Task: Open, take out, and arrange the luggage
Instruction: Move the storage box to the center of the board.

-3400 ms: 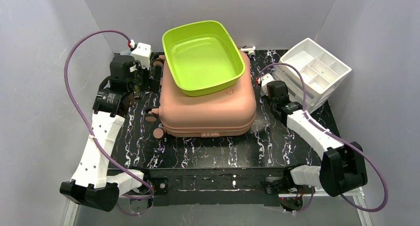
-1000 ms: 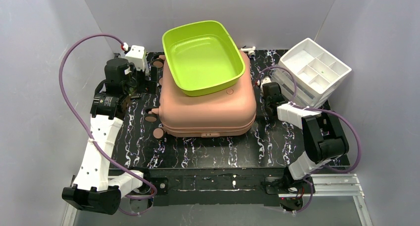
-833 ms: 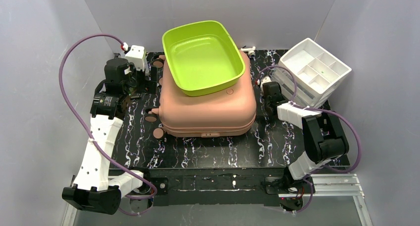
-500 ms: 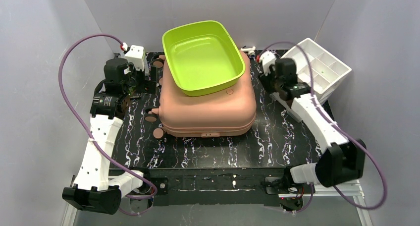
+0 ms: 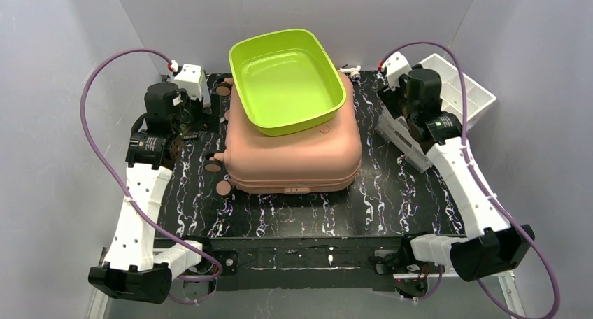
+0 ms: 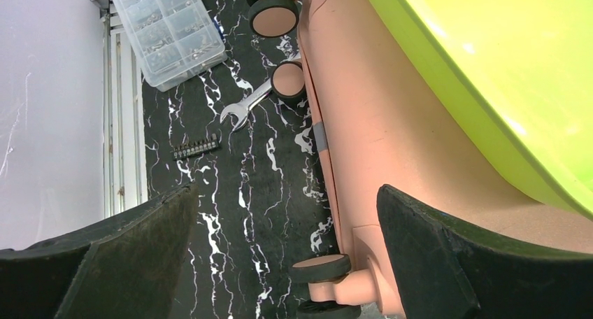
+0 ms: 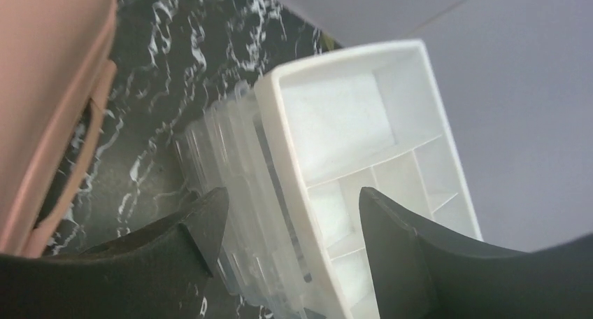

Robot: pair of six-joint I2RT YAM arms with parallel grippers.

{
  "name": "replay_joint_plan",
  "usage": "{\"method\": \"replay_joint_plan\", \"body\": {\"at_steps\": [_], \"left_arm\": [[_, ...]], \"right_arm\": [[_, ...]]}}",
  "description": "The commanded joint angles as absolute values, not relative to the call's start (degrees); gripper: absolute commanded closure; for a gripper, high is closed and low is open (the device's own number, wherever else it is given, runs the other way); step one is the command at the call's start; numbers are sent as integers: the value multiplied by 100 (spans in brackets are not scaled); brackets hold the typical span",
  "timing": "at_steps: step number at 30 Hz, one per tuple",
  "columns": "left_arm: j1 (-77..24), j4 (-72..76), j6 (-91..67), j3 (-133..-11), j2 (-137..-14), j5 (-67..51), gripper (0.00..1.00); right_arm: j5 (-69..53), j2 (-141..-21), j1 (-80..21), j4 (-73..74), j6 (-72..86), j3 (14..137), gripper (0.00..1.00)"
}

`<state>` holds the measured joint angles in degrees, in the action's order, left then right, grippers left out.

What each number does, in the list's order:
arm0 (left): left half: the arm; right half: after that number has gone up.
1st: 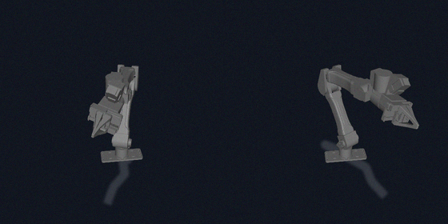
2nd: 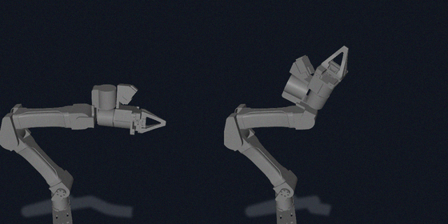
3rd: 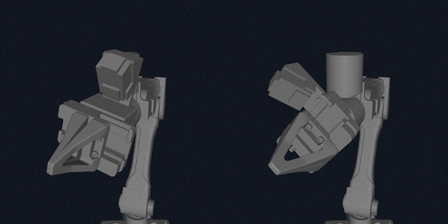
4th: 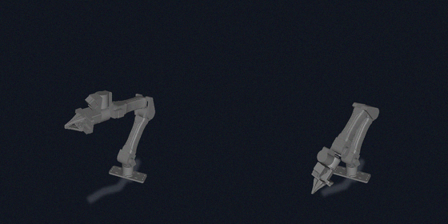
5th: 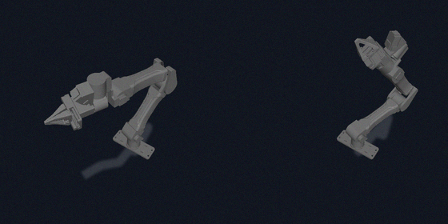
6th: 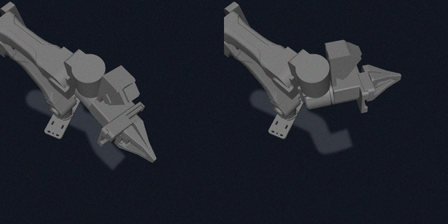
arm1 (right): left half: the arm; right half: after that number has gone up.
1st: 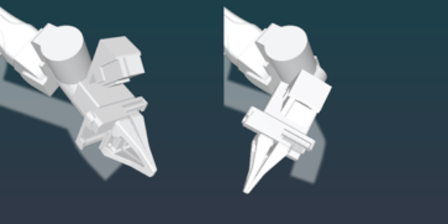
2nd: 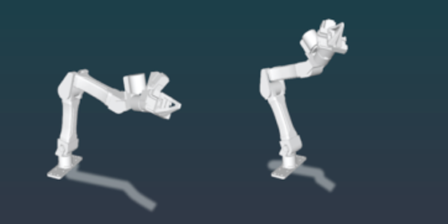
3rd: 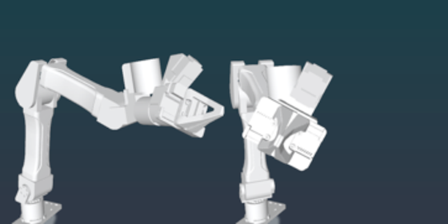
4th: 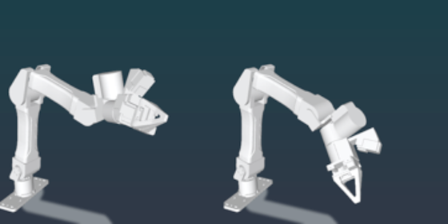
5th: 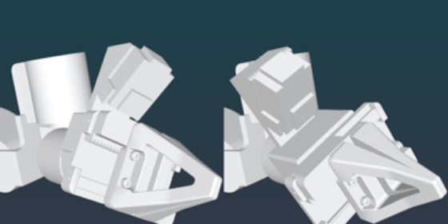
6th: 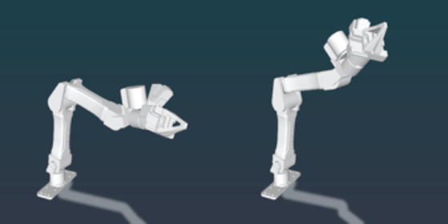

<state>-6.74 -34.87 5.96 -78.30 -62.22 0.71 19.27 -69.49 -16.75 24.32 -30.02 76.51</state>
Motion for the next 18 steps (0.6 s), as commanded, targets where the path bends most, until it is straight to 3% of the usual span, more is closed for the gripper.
{"method": "replay_joint_plan", "body": {"at_steps": [1, 10, 18], "left_arm": [[-624, -3498, 592, -7739, -5992, -169, 2], [-607, -3489, 592, -7698, -5928, -233, 2], [-589, -3489, 613, -7739, -5908, -205, 2]], "right_arm": [[2625, -7260, -1490, 2265, -3108, 7498, 23], [2045, -7829, -453, 2491, -2874, 7753, 29], [1452, -8007, -184, 2901, -2686, 7740, 47]]}}
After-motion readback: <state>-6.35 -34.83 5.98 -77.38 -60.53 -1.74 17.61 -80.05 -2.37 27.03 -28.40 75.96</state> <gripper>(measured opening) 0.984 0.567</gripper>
